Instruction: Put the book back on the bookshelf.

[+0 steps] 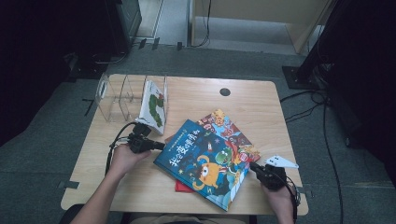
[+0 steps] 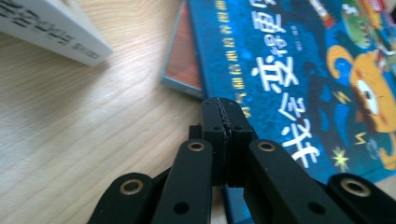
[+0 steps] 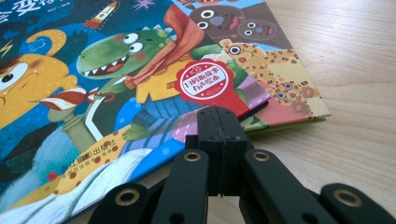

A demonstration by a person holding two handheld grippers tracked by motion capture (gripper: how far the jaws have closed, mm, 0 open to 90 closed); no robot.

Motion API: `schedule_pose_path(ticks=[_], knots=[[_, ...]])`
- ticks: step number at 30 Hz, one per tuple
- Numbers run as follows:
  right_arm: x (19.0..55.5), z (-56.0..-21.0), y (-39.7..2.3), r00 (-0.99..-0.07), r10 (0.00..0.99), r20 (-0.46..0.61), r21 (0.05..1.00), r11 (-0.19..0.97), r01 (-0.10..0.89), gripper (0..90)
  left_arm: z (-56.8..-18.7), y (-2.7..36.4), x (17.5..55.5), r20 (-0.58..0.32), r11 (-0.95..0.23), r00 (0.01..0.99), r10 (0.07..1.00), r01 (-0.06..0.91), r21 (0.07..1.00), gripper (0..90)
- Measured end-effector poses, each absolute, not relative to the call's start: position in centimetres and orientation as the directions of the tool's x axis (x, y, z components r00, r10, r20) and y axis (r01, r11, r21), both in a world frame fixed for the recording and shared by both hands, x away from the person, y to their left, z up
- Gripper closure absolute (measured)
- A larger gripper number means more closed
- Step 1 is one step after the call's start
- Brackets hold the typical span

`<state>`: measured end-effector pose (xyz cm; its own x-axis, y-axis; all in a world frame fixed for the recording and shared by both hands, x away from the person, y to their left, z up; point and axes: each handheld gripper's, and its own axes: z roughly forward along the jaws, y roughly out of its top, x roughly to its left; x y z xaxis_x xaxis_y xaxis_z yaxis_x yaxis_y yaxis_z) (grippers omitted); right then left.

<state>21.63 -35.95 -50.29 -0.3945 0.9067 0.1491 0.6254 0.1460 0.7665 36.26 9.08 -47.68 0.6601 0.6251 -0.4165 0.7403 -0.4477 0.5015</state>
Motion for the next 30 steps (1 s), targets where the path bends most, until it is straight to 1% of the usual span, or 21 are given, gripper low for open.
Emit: schedule_pose_path(ticks=[7, 9, 16, 19, 22, 25, 30], knots=[[22.3, -50.3, -35.9, -0.401, 0.901, 0.163, 0.765, 0.141, 0.628, 90.0, -47.6, 9.2, 35.8, -0.412, -0.440, 0.656, 0.632, 0.742, 0.506, 89.6], [22.6, -50.4, -36.0, -0.400, 0.903, 0.155, 0.763, 0.148, 0.629, 90.0, -47.6, 9.6, 35.8, -0.419, -0.426, 0.641, 0.644, 0.754, 0.500, 86.4], [23.3, -50.4, -36.1, -0.403, 0.900, 0.166, 0.760, 0.143, 0.633, 90.0, -47.6, 10.3, 35.6, -0.438, -0.394, 0.616, 0.655, 0.773, 0.497, 83.1], [23.7, -50.4, -36.0, -0.408, 0.898, 0.166, 0.760, 0.148, 0.633, 90.0, -47.6, 10.6, 35.4, -0.442, -0.374, 0.603, 0.664, 0.779, 0.503, 74.7], [24.1, -50.4, -36.0, -0.410, 0.897, 0.165, 0.761, 0.148, 0.631, 90.0, -47.4, 10.9, 35.2, -0.429, -0.365, 0.599, 0.676, 0.778, 0.512, 69.4], [24.5, -50.5, -36.1, -0.412, 0.895, 0.173, 0.764, 0.142, 0.630, 90.0, -47.5, 11.1, 35.0, -0.424, -0.358, 0.591, 0.687, 0.782, 0.509, 62.2], [25.1, -50.5, -36.1, -0.408, 0.892, 0.192, 0.762, 0.127, 0.635, 90.0, -47.6, 11.2, 34.8, -0.436, -0.348, 0.577, 0.691, 0.794, 0.498, 55.1]])
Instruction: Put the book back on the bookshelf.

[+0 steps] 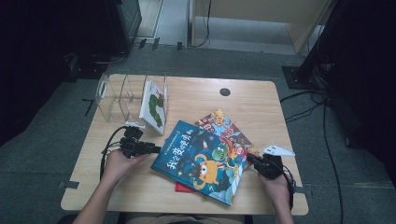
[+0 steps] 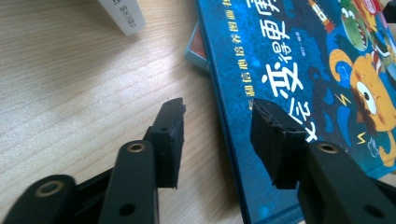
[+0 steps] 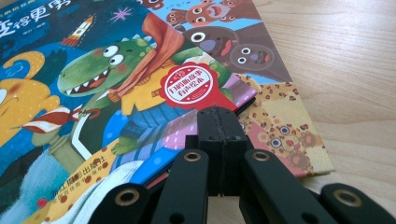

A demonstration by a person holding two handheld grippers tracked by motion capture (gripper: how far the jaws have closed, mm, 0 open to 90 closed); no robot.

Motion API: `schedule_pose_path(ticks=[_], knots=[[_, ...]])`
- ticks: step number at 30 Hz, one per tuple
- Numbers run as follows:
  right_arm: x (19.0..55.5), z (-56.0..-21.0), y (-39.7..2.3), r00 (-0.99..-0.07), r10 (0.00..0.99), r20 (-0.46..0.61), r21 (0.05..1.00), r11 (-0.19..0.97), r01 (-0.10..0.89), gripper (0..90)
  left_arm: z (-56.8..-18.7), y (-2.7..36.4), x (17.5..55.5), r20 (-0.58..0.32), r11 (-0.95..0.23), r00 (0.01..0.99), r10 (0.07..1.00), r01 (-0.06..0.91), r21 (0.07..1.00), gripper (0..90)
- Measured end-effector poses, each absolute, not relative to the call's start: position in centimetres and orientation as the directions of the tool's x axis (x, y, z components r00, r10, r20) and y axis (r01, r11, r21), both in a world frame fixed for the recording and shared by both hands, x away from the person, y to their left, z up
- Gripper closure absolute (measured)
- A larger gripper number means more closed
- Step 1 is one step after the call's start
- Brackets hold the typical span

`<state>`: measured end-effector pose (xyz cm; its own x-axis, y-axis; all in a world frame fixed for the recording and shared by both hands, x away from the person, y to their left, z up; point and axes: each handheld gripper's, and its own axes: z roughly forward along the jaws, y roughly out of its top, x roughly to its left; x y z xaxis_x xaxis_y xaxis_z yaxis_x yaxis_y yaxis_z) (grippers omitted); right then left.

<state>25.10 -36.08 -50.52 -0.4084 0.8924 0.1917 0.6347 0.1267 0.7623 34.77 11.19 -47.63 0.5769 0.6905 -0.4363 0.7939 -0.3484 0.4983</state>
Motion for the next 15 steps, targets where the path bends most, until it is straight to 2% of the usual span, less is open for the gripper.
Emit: schedule_pose_path(ticks=[3, 15], knots=[[25.5, -50.5, -36.0, -0.408, 0.892, 0.197, 0.762, 0.122, 0.635, 90.0, -47.7, 11.2, 34.6, -0.439, -0.345, 0.578, 0.688, 0.793, 0.502, 51.0], [26.7, -50.5, -35.4, -0.432, 0.884, 0.178, 0.764, 0.152, 0.627, 90.0, -48.4, 10.4, 34.1, -0.435, -0.350, 0.575, 0.693, 0.796, 0.494, 47.4]])
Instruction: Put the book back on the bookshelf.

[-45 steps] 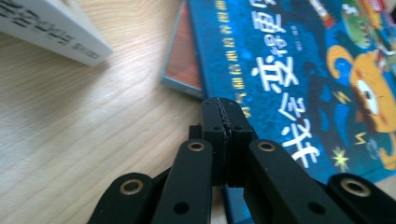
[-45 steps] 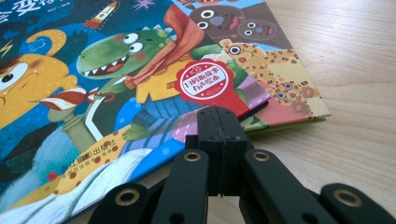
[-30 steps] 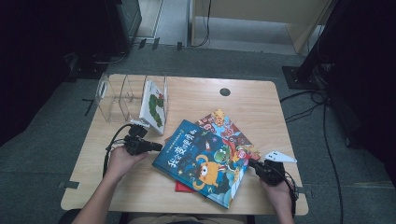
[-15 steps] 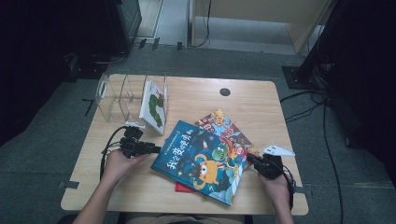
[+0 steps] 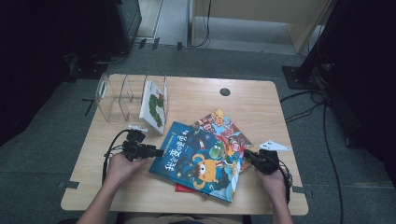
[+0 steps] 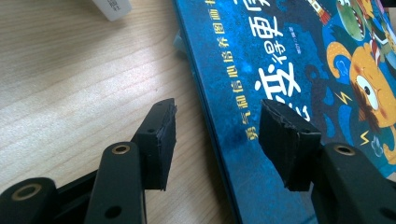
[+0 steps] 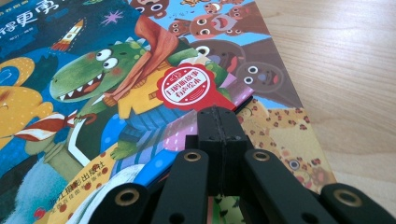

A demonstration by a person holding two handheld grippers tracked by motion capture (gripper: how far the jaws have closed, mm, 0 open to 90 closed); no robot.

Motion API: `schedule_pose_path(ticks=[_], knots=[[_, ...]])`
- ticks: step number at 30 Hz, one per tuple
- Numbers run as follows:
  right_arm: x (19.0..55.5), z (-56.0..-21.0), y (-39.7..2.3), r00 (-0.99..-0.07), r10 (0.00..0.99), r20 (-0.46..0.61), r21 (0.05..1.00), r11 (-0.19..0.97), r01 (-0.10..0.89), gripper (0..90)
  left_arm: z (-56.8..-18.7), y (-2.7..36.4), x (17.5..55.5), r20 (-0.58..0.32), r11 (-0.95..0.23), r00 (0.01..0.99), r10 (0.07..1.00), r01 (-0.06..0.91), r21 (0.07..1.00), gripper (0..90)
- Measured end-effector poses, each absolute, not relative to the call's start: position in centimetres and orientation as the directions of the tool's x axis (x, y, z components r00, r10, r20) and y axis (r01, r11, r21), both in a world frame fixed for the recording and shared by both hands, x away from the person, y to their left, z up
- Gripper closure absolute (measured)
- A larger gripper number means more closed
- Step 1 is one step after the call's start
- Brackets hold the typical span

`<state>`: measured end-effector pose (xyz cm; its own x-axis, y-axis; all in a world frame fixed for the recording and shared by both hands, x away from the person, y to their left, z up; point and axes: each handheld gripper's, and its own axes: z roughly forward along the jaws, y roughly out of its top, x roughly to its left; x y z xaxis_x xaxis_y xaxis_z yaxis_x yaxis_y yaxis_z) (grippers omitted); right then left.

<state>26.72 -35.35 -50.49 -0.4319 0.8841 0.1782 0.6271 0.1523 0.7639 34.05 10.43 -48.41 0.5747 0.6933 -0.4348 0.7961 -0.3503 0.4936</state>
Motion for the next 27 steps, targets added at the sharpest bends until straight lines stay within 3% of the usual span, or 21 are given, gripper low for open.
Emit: schedule_pose_path(ticks=[14, 22, 27], knots=[[27.6, -50.5, -34.6, -0.447, 0.882, 0.152, 0.773, 0.176, 0.610, 90.0, -49.1, 9.7, 34.3, -0.471, -0.347, 0.570, 0.673, 0.806, 0.480, 49.2], [27.2, -50.4, -34.4, -0.451, 0.880, 0.149, 0.768, 0.185, 0.614, 90.0, -49.5, 9.4, 34.5, -0.497, -0.348, 0.550, 0.671, 0.825, 0.444, 40.2], [26.8, -50.3, -34.2, -0.461, 0.875, 0.148, 0.760, 0.197, 0.619, 90.0, -49.4, 9.1, 34.4, -0.482, -0.364, 0.566, 0.669, 0.815, 0.451, 39.6]])
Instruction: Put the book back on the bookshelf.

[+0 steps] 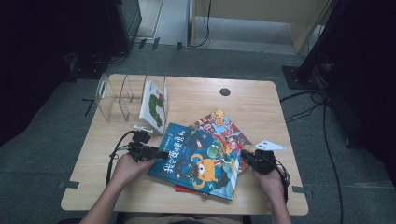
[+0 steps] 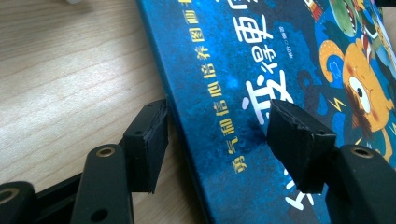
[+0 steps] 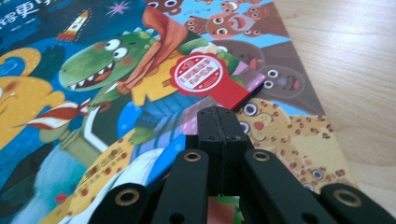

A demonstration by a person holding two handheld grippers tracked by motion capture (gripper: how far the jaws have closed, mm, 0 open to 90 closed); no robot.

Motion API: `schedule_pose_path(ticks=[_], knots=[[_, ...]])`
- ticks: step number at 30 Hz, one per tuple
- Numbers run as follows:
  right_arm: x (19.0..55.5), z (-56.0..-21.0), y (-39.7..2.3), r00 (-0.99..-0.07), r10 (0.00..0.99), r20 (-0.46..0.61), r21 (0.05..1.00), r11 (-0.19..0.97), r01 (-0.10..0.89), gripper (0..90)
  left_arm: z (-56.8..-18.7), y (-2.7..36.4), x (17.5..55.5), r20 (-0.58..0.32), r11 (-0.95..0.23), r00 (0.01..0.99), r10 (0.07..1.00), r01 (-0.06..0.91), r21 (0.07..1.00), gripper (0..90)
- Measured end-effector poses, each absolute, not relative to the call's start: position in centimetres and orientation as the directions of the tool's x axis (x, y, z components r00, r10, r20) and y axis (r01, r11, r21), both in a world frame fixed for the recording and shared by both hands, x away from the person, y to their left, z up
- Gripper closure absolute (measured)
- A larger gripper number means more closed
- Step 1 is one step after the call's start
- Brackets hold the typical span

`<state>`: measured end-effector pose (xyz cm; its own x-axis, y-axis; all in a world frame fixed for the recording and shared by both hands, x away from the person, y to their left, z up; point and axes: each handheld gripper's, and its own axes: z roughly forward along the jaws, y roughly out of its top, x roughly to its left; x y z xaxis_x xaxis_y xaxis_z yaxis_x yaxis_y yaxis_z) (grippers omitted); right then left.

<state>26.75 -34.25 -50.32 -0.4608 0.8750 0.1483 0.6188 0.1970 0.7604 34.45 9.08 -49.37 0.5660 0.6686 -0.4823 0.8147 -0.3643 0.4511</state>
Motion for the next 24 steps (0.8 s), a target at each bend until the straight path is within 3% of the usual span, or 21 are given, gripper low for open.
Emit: schedule_pose_path(ticks=[14, 24], knots=[[26.0, -50.2, -33.9, -0.445, 0.879, 0.169, 0.746, 0.180, 0.641, 90.0, -49.4, 8.1, 35.1, -0.527, -0.359, 0.523, 0.670, 0.849, 0.387, 37.0], [26.0, -50.3, -34.0, -0.445, 0.877, 0.184, 0.749, 0.168, 0.641, 90.0, -47.7, 8.4, 35.2, -0.550, -0.330, 0.492, 0.675, 0.868, 0.372, 44.5]])
